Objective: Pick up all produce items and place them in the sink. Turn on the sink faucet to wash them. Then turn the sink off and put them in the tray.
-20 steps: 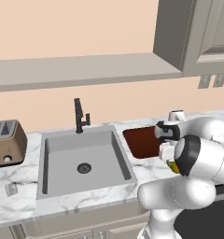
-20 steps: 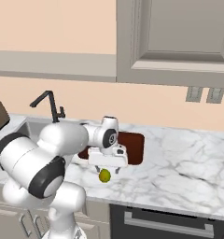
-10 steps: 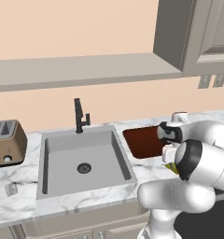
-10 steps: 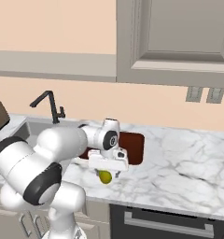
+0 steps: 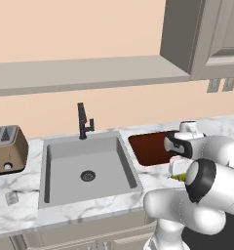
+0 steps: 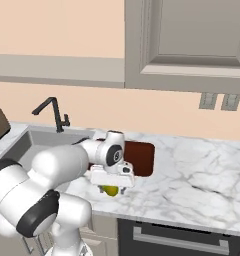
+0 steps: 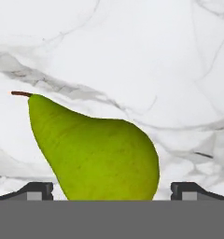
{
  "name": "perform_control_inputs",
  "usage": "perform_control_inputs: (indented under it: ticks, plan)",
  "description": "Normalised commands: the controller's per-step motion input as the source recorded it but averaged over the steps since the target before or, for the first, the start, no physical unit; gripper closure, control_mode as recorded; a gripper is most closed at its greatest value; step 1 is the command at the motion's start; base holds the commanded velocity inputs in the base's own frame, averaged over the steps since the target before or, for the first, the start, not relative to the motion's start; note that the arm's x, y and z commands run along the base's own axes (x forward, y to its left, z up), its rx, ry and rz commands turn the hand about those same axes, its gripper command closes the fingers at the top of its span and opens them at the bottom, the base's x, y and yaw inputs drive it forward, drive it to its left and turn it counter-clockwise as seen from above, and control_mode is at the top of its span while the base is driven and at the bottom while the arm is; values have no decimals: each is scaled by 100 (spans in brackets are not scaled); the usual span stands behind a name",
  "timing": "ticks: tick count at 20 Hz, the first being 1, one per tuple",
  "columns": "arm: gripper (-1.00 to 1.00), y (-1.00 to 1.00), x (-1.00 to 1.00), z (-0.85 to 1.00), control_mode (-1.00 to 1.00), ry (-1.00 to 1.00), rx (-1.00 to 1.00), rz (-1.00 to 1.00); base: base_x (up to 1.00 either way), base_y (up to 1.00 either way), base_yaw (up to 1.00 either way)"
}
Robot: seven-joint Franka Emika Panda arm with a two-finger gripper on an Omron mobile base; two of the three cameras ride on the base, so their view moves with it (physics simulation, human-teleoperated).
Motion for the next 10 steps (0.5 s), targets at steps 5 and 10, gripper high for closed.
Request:
perform_control_inputs:
  ticks: [5, 10]
  plan:
    - [-100, 7, 17, -6, -100, 0, 1, 12, 0, 0, 0]
    - [-100, 0, 14, -8, -100, -2, 1, 16, 0, 0, 0]
